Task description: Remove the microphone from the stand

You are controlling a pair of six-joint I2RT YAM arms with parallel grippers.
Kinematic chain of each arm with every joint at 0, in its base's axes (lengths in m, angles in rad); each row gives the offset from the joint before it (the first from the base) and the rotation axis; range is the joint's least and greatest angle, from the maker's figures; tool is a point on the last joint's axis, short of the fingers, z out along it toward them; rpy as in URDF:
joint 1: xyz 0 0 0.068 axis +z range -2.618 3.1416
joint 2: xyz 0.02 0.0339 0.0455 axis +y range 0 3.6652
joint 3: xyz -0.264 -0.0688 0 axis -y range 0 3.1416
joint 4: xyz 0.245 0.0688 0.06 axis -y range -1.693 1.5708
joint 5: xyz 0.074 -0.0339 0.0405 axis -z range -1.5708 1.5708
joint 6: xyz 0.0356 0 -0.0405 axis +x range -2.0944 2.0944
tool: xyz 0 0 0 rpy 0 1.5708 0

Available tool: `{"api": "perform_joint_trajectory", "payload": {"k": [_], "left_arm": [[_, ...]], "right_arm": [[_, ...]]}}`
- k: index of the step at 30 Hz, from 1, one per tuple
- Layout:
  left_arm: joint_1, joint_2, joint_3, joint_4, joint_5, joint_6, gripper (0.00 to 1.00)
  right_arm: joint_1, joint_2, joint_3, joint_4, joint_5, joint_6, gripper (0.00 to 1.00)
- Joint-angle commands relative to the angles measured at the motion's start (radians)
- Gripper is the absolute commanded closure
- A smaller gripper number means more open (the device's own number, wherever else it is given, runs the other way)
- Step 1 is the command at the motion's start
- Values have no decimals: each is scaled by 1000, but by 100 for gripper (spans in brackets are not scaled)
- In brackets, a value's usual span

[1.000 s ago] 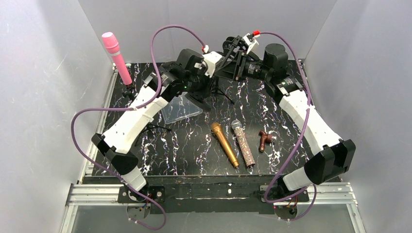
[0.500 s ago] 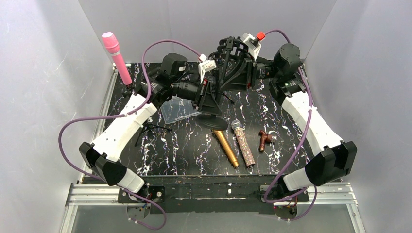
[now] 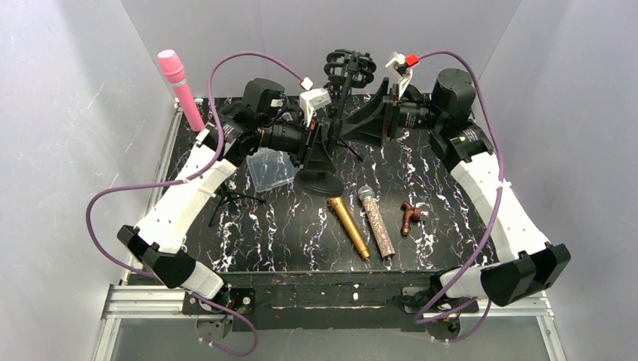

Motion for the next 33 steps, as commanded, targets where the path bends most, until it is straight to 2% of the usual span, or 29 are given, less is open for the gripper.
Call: {"api": "perform_joint_trajectory", "payload": {"k": [1,7,13,20,23,28,33], "left_arm": [[-5,-33,68,-44,-179,93,100],[-19,17,112,-75,-402,120,100],[-70,55,150,-98,-526,155,100],[-96,87,177,-107,-614,155,100],[-106,98,186,-106,-641,155,100],[-115,107,194,-108,-666,155,100],[-114,100,200,-105,-613,148,100]], "right_arm": [[-2,-46,-7,-83,206,70,25],[5,-14,22,-39,244,187,25],[39,48,82,-47,309,224,25],[67,81,68,-26,339,253,28],[82,91,56,-6,336,266,33],[108,102,31,20,335,263,46],[111,98,-3,4,375,206,58]]}}
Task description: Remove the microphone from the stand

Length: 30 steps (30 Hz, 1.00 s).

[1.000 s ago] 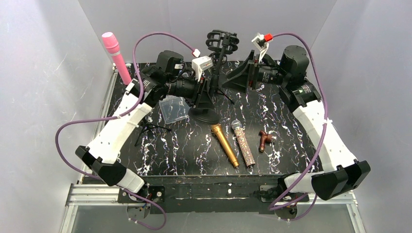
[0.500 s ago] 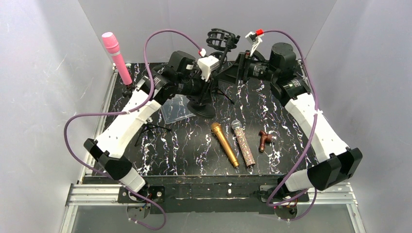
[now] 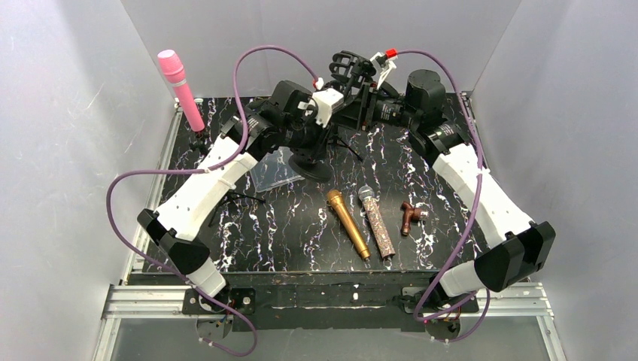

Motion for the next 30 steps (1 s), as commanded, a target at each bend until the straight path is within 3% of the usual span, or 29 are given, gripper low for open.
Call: {"api": "perform_joint_trajectory", "payload": {"k": [1,8,14,21,25,30], "left_arm": [[-9,-34,59,40,68,4,100],[26,-73,44,70,249,-48,100],[134,-123,-45,215,618,-156,100],[152,-166,-144,379,1021,-232,100],[152,-182,-156,361,1078,-209,100],[153,-206,-153,256,1055,-129,100]], "right_arm": [[12,1,-34,21,32,-55,60],[1,-21,-100,71,-3,-103,88],[-65,-40,-160,267,-306,-173,95],[-70,-37,-105,208,-646,-363,90],[-80,-28,-51,117,-725,-438,77],[-113,-34,-16,27,-664,-477,61]]}}
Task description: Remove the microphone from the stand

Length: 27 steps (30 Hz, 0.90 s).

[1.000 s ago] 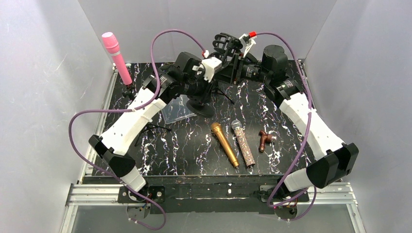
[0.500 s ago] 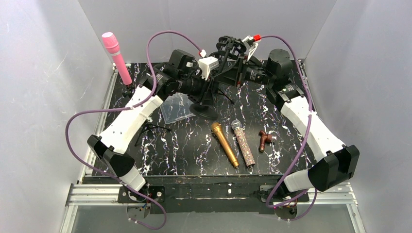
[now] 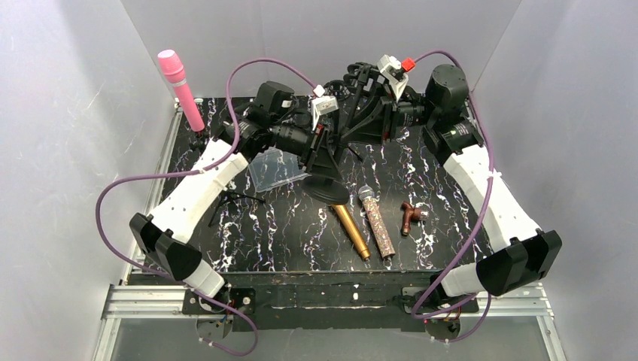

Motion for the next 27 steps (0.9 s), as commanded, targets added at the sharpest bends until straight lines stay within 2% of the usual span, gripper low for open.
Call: {"api": "perform_joint_trajectory", "payload": {"k": [1,2,5,8,14,21,27], "left_arm": [[27,-148,48,12,175,7,100],[27,-152,52,-17,156,32,100],[27,-158,67,-67,73,72,100],[27,-152,92,-94,-21,96,100],[27,-114,138,-110,-229,116,100],[0,-60,176,-114,-445,122,100],[-51,-29,200,-141,-572,164,100]], "right_arm": [[-29,-1,18,-142,-75,-202,59],[-35,-1,27,-169,-46,-214,56],[-41,-3,50,-263,48,-244,35],[-41,-24,33,-273,124,-203,24],[-33,-108,-58,-118,234,3,22],[-1,-90,23,-96,347,196,22],[27,-35,77,-118,450,231,22]]}}
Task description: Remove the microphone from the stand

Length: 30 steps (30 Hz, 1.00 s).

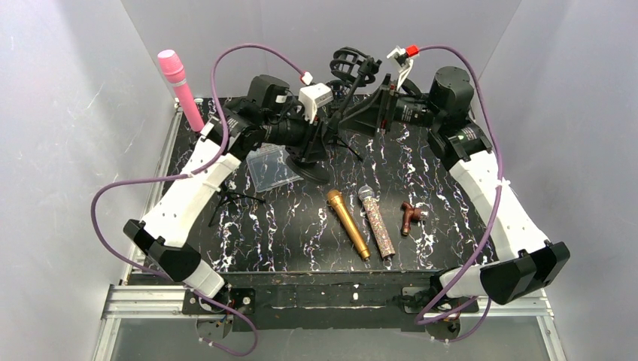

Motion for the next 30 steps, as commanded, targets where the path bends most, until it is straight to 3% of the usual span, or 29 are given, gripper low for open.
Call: {"api": "perform_joint_trajectory", "payload": {"k": [1,9,13,17,19,27,30], "left_arm": [[-43,-3,65,3,-87,51,100],[-74,26,93,-3,-145,49,100],[-78,33,99,-5,-167,39,100],[-78,32,103,-11,-195,45,100],[-77,27,99,-14,-180,64,100],[-7,-21,46,12,221,97,100],[24,-42,18,39,392,104,100]], "right_arm": [[22,37,63,33,104,68,23],[49,63,25,5,186,67,34],[59,61,-22,44,167,91,50],[60,52,-67,86,133,77,79],[60,44,-88,146,71,59,88],[21,30,-9,77,-238,-235,91],[2,38,50,-26,-343,-340,84]]}}
